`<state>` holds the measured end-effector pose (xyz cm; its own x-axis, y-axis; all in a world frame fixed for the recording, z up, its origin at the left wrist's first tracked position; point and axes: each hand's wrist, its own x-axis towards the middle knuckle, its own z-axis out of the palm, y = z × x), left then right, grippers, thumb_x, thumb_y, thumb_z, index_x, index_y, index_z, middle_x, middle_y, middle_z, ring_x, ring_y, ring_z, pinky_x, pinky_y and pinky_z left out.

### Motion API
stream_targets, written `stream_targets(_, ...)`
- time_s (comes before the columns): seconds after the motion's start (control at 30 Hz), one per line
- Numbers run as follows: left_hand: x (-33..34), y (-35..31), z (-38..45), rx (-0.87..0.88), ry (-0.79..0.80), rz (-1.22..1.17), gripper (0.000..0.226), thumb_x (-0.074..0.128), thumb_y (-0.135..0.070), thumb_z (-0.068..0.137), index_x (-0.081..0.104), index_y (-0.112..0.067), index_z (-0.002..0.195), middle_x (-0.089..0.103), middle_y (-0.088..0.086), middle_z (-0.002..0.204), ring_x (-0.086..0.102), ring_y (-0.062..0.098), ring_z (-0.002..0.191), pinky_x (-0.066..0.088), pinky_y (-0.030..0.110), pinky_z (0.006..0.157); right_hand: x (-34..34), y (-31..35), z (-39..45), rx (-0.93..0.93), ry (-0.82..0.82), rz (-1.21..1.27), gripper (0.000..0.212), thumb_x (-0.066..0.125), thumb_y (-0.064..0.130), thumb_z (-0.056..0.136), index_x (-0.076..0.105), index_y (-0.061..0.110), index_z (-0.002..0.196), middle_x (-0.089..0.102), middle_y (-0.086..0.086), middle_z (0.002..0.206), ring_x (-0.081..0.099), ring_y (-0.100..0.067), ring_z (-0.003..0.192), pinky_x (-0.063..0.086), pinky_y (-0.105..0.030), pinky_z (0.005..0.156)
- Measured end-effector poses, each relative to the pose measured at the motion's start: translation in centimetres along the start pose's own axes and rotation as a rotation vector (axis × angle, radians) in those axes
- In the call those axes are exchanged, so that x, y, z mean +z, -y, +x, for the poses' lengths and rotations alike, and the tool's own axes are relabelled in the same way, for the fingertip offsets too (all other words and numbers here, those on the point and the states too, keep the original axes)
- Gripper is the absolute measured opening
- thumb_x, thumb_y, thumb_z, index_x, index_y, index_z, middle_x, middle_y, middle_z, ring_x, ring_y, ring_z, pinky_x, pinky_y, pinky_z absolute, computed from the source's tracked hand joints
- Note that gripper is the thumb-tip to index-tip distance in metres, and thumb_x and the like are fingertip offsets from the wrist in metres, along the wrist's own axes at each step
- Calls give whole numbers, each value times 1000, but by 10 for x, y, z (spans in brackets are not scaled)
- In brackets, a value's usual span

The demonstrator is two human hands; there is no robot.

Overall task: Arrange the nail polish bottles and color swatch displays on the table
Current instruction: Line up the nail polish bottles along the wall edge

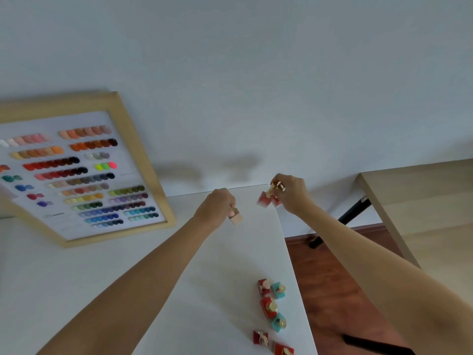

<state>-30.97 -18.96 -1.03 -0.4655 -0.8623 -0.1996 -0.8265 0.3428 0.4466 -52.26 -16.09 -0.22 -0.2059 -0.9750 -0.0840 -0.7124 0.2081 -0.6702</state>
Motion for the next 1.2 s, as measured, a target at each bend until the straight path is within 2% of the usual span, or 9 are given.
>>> stream_targets(0.2, 5, 7, 47, -2, 46, 47, 23, 63, 0, 80, 68, -3, 103, 59, 14, 115, 57, 33, 103, 47, 34, 86, 29, -4, 42, 15, -14, -38, 10, 62, -2, 78, 62, 4, 86, 62, -19, 82, 56, -33, 71, 45, -35, 62)
stream_targets(0.53, 14, 5, 77, 114, 67, 172, 24, 60, 1, 84, 66, 2, 107, 57, 17, 117, 59, 36, 103, 50, 42, 89, 47, -15, 65, 29, -32, -49, 12, 64, 2, 80, 64, 6, 92, 61, -17, 87, 51, -27, 72, 38, -30, 60)
stream_targets(0.7, 19, 8, 72, 165, -22, 131, 22, 59, 0, 86, 66, -4, 107, 55, 11, 116, 62, 32, 95, 52, 41, 82, 47, -15, 63, 31, -66, -10, 28, 61, 1, 84, 59, 8, 111, 57, -11, 83, 52, -24, 73, 42, -28, 65)
stream_targets(0.77, 23, 11, 70, 188, -64, 97, 31, 61, -2, 85, 63, -9, 116, 55, 8, 119, 63, 31, 93, 53, 40, 80, 45, -16, 59, 51, -77, 29, 29, 61, 1, 85, 54, 7, 113, 55, -10, 79, 54, -27, 71, 46, -32, 63)
stream_targets(0.9, 32, 15, 64, 222, -160, 4, 58, 67, -6, 81, 47, -21, 134, 50, 5, 126, 64, 30, 88, 55, 41, 76, 44, -17, 45, 32, -83, 102, 23, 62, 3, 86, 49, 5, 105, 62, -20, 69, 63, -37, 67, 53, -45, 66)
stream_targets(0.97, 37, 16, 61, 220, -212, -47, 64, 68, -7, 80, 40, -18, 137, 47, 6, 128, 64, 31, 83, 56, 43, 73, 45, -18, 38, 17, -82, 121, 22, 62, 5, 85, 48, 6, 102, 64, -19, 69, 62, -36, 66, 51, -40, 61)
stream_targets(1.07, 46, 20, 55, 149, -282, -169, 72, 74, -13, 74, 35, -16, 135, 41, 5, 122, 62, 26, 78, 56, 41, 66, 51, -20, 30, -7, -60, 141, 21, 63, 8, 85, 49, 9, 101, 63, -14, 78, 62, -29, 69, 45, -22, 53)
stream_targets(1.2, 60, 27, 49, -57, -236, -326, 90, 85, -17, 61, 32, -17, 135, 35, 4, 132, 60, 26, 92, 53, 33, 73, 60, -24, 29, -18, -13, 190, 26, 62, 5, 84, 51, 15, 105, 60, 4, 81, 65, -13, 66, 45, -17, 57)
